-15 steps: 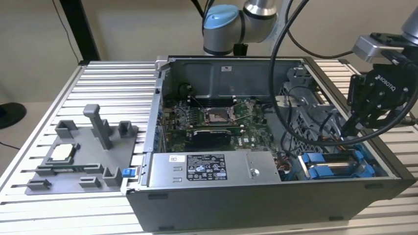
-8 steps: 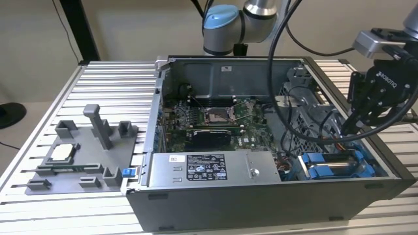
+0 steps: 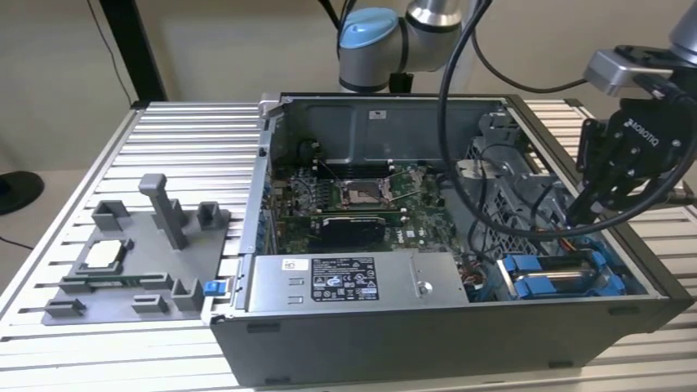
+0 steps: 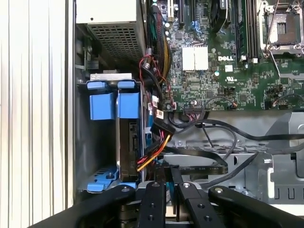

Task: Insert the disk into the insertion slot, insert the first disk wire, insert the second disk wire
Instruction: 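Insert the second disk wire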

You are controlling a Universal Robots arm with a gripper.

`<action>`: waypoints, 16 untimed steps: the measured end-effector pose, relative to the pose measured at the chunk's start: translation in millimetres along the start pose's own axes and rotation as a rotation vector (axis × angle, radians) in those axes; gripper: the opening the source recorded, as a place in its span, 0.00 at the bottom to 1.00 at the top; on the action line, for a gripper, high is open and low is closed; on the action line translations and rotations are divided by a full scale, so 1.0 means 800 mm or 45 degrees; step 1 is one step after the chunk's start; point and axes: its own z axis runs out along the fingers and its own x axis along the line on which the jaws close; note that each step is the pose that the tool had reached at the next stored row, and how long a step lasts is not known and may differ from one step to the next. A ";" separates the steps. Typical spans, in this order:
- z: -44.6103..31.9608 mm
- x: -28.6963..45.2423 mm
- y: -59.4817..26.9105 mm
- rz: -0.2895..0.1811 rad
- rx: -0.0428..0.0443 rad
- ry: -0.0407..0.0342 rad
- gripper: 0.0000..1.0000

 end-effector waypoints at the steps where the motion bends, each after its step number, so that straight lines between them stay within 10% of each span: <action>1: -0.0001 0.0006 0.001 0.000 0.000 0.0001 0.00; 16: 0.0008 0.0127 0.013 0.000 0.006 -0.0006 0.00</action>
